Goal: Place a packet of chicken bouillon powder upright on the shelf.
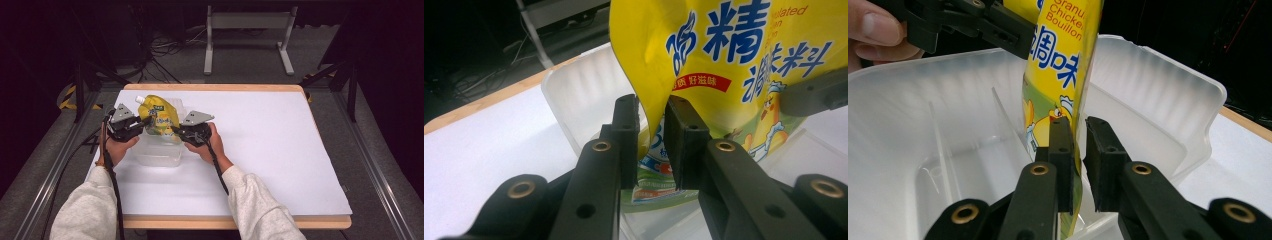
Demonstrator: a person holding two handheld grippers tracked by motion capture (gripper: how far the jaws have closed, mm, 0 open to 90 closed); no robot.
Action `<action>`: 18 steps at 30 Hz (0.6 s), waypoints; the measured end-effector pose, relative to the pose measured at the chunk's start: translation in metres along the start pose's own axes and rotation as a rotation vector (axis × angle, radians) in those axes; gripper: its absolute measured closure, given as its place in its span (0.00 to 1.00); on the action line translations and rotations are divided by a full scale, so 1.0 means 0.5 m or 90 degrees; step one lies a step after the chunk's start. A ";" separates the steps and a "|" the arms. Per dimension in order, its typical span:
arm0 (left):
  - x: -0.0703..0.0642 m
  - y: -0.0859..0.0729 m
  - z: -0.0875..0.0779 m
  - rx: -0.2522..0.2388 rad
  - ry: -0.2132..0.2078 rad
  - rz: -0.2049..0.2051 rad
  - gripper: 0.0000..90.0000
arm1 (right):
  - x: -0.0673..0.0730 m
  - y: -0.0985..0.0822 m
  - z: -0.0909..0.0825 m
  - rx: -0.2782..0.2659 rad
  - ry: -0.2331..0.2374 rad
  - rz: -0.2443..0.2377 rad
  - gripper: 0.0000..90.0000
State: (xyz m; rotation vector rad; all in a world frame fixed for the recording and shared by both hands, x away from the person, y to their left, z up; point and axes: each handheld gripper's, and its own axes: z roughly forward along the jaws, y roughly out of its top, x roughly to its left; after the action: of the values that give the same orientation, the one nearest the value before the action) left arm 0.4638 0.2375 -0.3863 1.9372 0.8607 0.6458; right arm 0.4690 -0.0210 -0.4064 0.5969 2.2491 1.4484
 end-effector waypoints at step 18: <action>0.001 0.009 -0.027 -0.013 0.019 -0.017 0.78 | -0.005 0.019 -0.018 -0.006 -0.016 -0.011 0.88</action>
State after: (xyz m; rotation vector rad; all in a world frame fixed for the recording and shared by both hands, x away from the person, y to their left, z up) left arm 0.4561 0.2433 -0.3762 1.8986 0.8929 0.6670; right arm 0.4671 -0.0257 -0.3941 0.5882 2.2222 1.4340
